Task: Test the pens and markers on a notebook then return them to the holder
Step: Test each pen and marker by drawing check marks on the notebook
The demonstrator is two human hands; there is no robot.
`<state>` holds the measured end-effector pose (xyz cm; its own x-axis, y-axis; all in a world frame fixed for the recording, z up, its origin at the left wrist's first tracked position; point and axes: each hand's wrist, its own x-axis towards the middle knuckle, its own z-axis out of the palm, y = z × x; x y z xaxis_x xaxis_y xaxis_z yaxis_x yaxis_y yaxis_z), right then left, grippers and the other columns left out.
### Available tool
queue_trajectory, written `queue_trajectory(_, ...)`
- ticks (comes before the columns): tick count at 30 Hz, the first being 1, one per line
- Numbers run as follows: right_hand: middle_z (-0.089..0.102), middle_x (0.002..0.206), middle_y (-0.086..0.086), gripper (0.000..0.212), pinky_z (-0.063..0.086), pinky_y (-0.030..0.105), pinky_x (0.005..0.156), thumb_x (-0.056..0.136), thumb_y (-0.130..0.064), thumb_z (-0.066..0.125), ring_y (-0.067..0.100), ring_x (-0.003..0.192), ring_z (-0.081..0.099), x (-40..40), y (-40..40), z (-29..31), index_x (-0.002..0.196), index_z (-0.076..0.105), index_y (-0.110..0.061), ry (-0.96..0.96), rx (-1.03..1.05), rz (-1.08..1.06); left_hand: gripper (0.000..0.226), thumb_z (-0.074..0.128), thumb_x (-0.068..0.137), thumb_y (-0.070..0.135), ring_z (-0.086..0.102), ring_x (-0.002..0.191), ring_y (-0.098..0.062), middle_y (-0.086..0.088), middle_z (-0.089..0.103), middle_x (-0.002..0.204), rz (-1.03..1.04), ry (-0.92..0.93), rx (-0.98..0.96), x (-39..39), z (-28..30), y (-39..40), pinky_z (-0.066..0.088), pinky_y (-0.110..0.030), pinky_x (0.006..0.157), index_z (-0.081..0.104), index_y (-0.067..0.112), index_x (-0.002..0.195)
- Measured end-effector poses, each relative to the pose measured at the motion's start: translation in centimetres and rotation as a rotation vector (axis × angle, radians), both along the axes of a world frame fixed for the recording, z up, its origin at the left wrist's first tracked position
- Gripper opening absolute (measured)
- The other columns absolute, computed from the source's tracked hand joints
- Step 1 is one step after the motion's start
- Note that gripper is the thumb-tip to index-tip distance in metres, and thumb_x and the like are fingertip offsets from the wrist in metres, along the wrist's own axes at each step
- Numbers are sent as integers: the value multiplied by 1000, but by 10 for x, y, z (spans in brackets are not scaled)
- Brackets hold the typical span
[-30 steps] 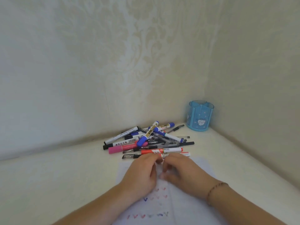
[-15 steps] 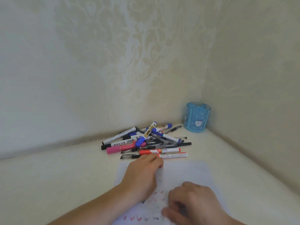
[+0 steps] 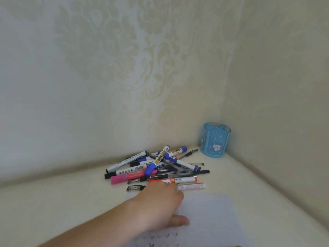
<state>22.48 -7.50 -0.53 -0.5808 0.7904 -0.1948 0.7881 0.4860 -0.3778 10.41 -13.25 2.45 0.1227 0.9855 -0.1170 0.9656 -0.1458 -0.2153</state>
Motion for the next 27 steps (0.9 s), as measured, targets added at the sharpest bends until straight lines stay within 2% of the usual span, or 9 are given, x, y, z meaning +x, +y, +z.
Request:
queue_trajectory(2, 42, 51, 2, 34, 25, 29, 49, 83, -24, 74, 14, 49, 33, 45, 13, 18, 60, 51, -16, 243, 2, 57, 36, 44, 100, 37, 58, 92, -32, -13, 59, 101, 89, -11, -88, 19, 14, 17, 42, -37, 69, 61, 7, 106)
queue_trajectory(5, 60, 64, -12, 19, 41, 19, 57, 86, -49, 62, 2, 57, 49, 52, 52, 44, 76, 64, -33, 376, 153, -3, 28, 41, 101, 23, 60, 102, -31, -12, 62, 110, 216, -16, -138, 39, 16, 41, 44, -37, 74, 62, 8, 113)
queue_trajectory(8, 61, 106, -15, 33, 45, 25, 75, 88, -60, 51, 7, 94, 60, 11, 92, 31, 113, 60, -42, 184, 328, -123, 31, 38, 100, 20, 61, 99, -33, -14, 63, 110, 177, 9, -17, 31, -4, 47, 40, -38, 70, 63, 9, 113)
queue_trajectory(10, 54, 120, -10, 45, 44, 28, 79, 87, -63, 49, 12, 107, 56, -10, 99, 21, 124, 57, -38, 84, 382, -99, 37, 34, 101, 35, 60, 96, -32, -11, 62, 106, 173, -105, 112, 15, -17, 43, 39, -38, 71, 62, 13, 107)
queue_trajectory(14, 58, 114, -10, 30, 46, 28, 77, 90, -54, 52, 14, 104, 50, -28, 106, 11, 110, 67, -37, 75, 436, -113, 42, 47, 93, 51, 48, 67, -7, 8, 52, 65, 188, -588, 414, -15, -24, 44, 42, -22, 67, 48, 20, 64)
queue_trajectory(18, 66, 94, -15, 13, 45, 26, 66, 89, -53, 55, 7, 80, 54, -10, 96, 24, 94, 60, -42, 238, 404, -109, 22, 63, 87, 39, 48, 69, -2, 16, 51, 72, 114, -816, 674, -28, -35, 50, 37, -12, 64, 55, 25, 72)
queue_trajectory(21, 67, 69, -11, 9, 47, 26, 60, 84, -44, 66, 9, 64, 57, 25, 70, 40, 77, 63, -38, 573, 336, -166, 22, 62, 84, 43, 49, 103, 3, 24, 48, 107, 34, -892, 829, -26, -33, 48, 36, -8, 90, 60, 31, 103)
queue_trajectory(24, 72, 67, -3, 4, 43, 19, 51, 75, -32, 78, 11, 55, 56, 52, 47, 52, 74, 73, -31, 940, 45, -215, 34, 58, 87, 55, 46, 116, 0, 25, 47, 116, 8, -946, 846, -17, -28, 47, 32, -10, 98, 62, 32, 112)
queue_trajectory(27, 70, 65, 9, 52, 36, 22, 40, 43, -58, 87, 14, 52, 54, 60, 38, 50, 80, 75, -23, 1109, -305, -195, 39, 45, 93, 59, 50, 106, -1, 19, 58, 107, -80, -831, 782, -11, -28, 46, 36, -16, 94, 65, 29, 107)
